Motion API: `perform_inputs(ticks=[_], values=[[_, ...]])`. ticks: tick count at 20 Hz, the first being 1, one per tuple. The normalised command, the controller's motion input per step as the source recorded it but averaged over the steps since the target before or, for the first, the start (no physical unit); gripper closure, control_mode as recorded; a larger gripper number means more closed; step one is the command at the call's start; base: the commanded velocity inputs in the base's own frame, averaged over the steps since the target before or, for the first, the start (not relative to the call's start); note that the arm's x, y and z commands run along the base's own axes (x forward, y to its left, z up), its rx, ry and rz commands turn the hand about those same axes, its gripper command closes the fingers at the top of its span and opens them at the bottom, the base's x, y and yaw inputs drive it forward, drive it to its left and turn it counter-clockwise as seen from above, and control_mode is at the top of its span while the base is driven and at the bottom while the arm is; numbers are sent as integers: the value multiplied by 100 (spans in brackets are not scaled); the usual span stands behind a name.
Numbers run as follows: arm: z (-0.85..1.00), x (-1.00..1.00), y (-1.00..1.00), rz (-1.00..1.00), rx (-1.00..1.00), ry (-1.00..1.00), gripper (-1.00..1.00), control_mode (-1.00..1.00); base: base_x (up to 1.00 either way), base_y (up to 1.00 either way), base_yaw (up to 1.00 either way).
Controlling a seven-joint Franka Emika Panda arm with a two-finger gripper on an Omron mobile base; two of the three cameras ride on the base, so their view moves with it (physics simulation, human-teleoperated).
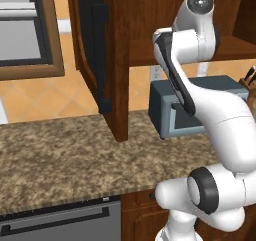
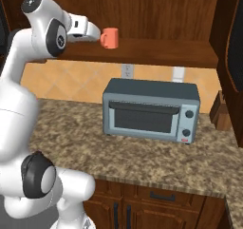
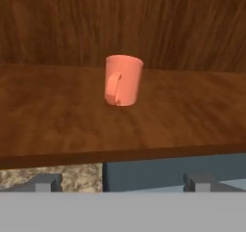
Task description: Gather all objects into one cabinet and sort the glasses and bowls to opposite sides.
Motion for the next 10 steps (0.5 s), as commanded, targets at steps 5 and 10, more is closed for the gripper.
perform_inputs(ticks=[5, 10], values=[[-7, 52, 0, 0, 0, 7, -100, -100, 0, 0, 0], [-5, 63, 0, -1, 0, 5, -100, -100, 0, 0, 0]])
